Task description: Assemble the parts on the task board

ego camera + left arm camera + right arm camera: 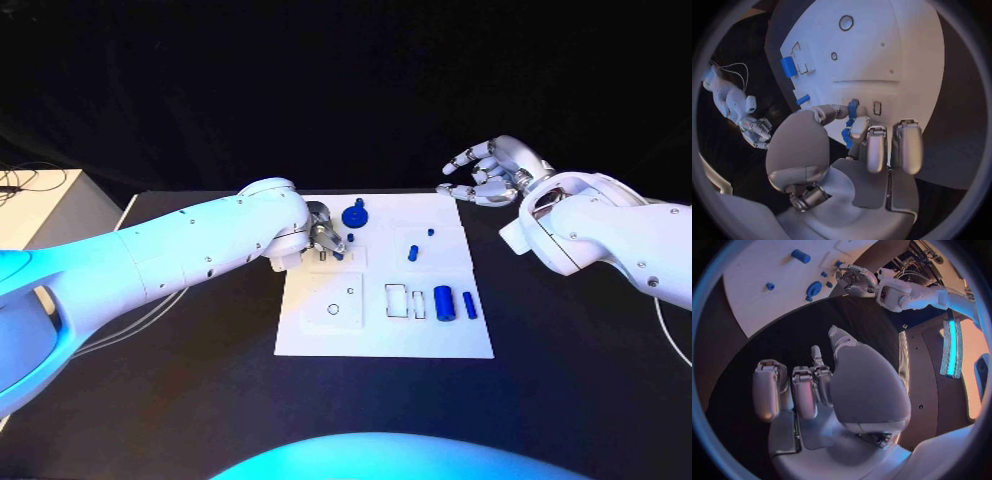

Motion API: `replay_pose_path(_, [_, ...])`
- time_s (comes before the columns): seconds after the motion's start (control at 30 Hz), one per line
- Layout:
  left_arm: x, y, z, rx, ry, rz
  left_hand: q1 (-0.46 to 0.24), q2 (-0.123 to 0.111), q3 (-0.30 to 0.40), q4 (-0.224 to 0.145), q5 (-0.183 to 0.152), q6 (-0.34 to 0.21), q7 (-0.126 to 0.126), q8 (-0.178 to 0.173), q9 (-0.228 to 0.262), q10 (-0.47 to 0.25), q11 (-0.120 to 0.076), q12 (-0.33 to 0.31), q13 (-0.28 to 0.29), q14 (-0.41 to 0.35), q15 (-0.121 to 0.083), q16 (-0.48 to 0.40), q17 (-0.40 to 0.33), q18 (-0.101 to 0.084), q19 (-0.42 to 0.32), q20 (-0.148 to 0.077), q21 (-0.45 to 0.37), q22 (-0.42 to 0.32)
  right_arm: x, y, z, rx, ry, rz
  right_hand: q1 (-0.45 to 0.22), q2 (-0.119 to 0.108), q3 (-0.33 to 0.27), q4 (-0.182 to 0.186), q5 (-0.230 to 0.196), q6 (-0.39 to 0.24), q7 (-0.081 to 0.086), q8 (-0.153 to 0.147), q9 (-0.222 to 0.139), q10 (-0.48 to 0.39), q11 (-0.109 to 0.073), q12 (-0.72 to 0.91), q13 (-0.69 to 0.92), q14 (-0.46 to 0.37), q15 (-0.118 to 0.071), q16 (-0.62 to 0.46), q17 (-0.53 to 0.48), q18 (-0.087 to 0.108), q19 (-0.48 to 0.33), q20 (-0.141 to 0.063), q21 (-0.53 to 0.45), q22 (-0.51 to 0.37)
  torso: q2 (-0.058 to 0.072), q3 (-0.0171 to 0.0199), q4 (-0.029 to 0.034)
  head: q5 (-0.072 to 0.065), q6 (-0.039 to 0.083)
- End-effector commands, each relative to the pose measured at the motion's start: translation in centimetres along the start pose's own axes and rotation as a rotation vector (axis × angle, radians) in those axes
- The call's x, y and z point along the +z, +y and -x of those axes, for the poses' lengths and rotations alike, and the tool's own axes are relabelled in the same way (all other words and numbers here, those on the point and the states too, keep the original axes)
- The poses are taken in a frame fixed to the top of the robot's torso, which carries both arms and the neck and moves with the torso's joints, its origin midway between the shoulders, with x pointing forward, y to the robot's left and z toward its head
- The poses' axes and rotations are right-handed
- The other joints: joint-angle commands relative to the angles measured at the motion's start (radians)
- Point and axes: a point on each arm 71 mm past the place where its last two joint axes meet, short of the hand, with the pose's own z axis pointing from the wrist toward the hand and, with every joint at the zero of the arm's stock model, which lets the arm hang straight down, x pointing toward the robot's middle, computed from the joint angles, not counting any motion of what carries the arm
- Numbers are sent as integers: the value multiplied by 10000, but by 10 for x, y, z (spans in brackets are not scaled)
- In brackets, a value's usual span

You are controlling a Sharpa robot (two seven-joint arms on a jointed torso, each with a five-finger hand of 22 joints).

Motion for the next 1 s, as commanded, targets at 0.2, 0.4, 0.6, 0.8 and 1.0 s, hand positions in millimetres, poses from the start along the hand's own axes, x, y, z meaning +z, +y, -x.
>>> replay_pose_path(0.2, [0, 0, -1, 249, 196, -12, 6, 99, 1719, -1779, 72, 356, -304, 49, 1342, 49, -30, 24, -9, 1077, -67, 34, 2635, -135, 68, 8, 60, 16, 0, 1, -2, -82, 141, 102, -83, 0, 17, 41, -63, -76, 24, 65, 15, 92, -20, -28, 1727, 1025, -40, 43, 2635, -4, 378, -11, -57, 1107, -9, -1, 7, -1, -32])
replay_pose_path(0.4, [0, 1, -2, 302, 277, 22, 6, 99, 1719, -1779, 72, 356, -304, 49, 1342, 49, -30, 24, -9, 1077, -67, 34, 2635, -135, 68, 8, 60, 16, 0, 1, -2, -83, 143, 98, -83, 0, 17, 41, -63, -76, 24, 65, 15, 92, -20, -28, 1727, 1025, -40, 43, 2635, -4, 378, -11, -57, 1107, -11, -4, 6, 0, -44])
replay_pose_path(0.6, [0, 1, -1, 226, 177, 9, 6, 99, 1719, -1779, 72, 356, -304, 49, 1342, 49, -30, 24, -9, 1077, -67, 34, 2635, -135, 68, 8, 60, 16, 0, 1, -2, -84, 150, 98, -83, 0, 17, 41, -63, -76, 24, 65, 15, 92, -20, -28, 1727, 1025, -40, 43, 2635, -4, 378, -11, -57, 1107, -3, 0, 3, 1, -41])
replay_pose_path(0.8, [0, -1, -1, 175, 121, -43, 8, 97, 1716, -1789, 73, 361, -305, 42, 1345, 58, -31, 31, 7, 1077, -69, 34, 2635, -135, 69, 7, 61, 18, -1, 1, -2, -85, 152, 105, -83, 0, 17, 41, -63, -76, 24, 65, 15, 92, -20, -28, 1727, 1025, -40, 43, 2635, -4, 378, -11, -57, 1107, -2, 3, 2, 0, -47])
replay_pose_path(1.0, [2, -3, -5, 235, 308, -23, 4, 98, 1712, -1789, 73, 365, -305, 36, 1348, 54, -32, 25, -4, 1077, -70, 34, 2635, -137, 73, 6, 65, 27, -1, 1, -2, -92, 158, 105, -83, 0, 17, 41, -63, -76, 24, 65, 15, 92, -20, -28, 1727, 1025, -40, 43, 2635, -4, 378, -11, -57, 1107, -3, 4, -19, 3, -75])
